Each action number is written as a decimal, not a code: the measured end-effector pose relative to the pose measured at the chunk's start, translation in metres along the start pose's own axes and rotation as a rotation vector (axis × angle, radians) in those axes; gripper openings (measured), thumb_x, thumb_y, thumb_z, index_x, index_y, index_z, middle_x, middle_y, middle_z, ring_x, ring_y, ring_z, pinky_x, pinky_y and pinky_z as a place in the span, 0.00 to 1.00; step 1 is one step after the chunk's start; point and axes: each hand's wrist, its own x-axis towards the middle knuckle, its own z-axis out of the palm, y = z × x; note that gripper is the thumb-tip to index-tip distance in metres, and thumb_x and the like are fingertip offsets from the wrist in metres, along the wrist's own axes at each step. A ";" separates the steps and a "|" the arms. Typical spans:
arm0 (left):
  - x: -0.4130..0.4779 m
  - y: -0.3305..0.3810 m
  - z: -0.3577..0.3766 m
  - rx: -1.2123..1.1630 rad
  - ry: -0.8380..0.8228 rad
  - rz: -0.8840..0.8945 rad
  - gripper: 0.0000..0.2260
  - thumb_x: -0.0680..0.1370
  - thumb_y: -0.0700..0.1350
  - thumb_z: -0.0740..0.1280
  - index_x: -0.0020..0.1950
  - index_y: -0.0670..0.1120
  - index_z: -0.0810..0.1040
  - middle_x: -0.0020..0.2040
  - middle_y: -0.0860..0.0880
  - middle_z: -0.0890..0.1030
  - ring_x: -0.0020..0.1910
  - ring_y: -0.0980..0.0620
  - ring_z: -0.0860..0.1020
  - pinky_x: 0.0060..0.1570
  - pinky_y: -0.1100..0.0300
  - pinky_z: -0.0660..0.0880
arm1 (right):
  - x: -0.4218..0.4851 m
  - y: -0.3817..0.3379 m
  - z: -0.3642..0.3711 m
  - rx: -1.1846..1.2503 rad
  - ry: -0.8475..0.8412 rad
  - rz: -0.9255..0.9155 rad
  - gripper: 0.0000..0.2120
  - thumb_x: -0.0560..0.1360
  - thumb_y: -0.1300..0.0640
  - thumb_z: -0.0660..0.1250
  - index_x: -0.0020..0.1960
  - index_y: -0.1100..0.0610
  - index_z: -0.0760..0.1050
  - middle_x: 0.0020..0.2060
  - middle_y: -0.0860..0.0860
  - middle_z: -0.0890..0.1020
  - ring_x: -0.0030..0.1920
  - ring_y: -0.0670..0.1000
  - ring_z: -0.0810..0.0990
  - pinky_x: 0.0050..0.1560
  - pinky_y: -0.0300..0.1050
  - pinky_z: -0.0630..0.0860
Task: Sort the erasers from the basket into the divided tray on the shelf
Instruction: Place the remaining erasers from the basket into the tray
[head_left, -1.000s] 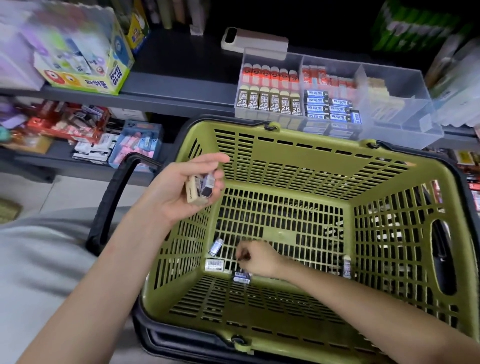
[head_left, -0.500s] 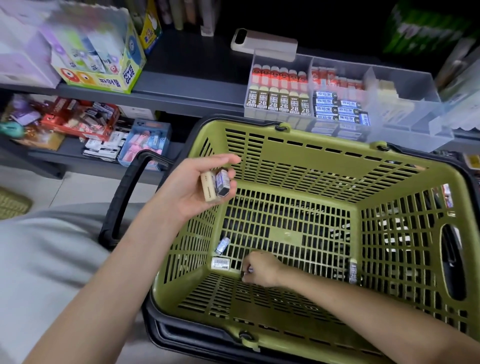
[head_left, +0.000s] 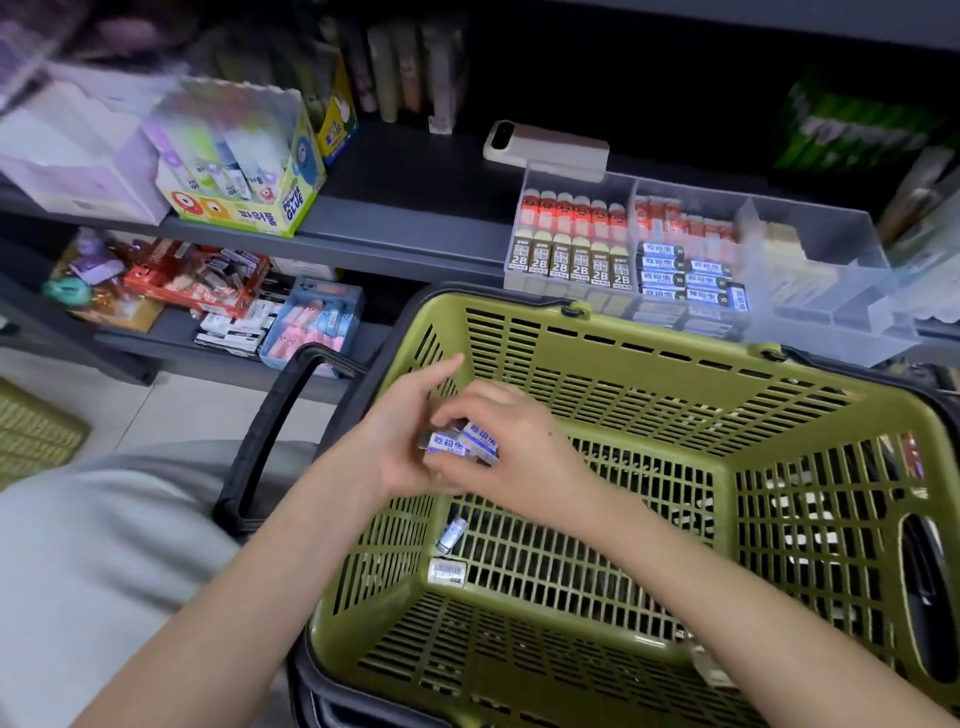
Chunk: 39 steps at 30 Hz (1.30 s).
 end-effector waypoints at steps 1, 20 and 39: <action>-0.001 0.001 -0.001 -0.030 -0.016 0.004 0.19 0.68 0.60 0.69 0.34 0.43 0.80 0.31 0.48 0.78 0.29 0.50 0.78 0.32 0.61 0.75 | 0.004 -0.002 0.000 -0.019 0.017 0.002 0.19 0.69 0.52 0.73 0.56 0.59 0.78 0.46 0.50 0.79 0.49 0.50 0.74 0.54 0.48 0.73; -0.001 0.000 -0.005 -0.072 -0.119 0.199 0.09 0.68 0.44 0.69 0.42 0.40 0.85 0.40 0.41 0.83 0.37 0.44 0.83 0.31 0.57 0.79 | -0.076 0.099 0.114 -0.212 -0.480 0.080 0.23 0.71 0.43 0.68 0.65 0.46 0.72 0.67 0.50 0.70 0.67 0.51 0.66 0.69 0.48 0.62; 0.016 -0.013 0.010 0.281 -0.070 0.074 0.20 0.63 0.57 0.75 0.47 0.45 0.85 0.42 0.43 0.84 0.36 0.46 0.82 0.29 0.61 0.76 | -0.075 0.049 -0.023 0.272 0.257 0.225 0.17 0.70 0.53 0.69 0.59 0.52 0.76 0.50 0.46 0.77 0.52 0.40 0.73 0.53 0.29 0.67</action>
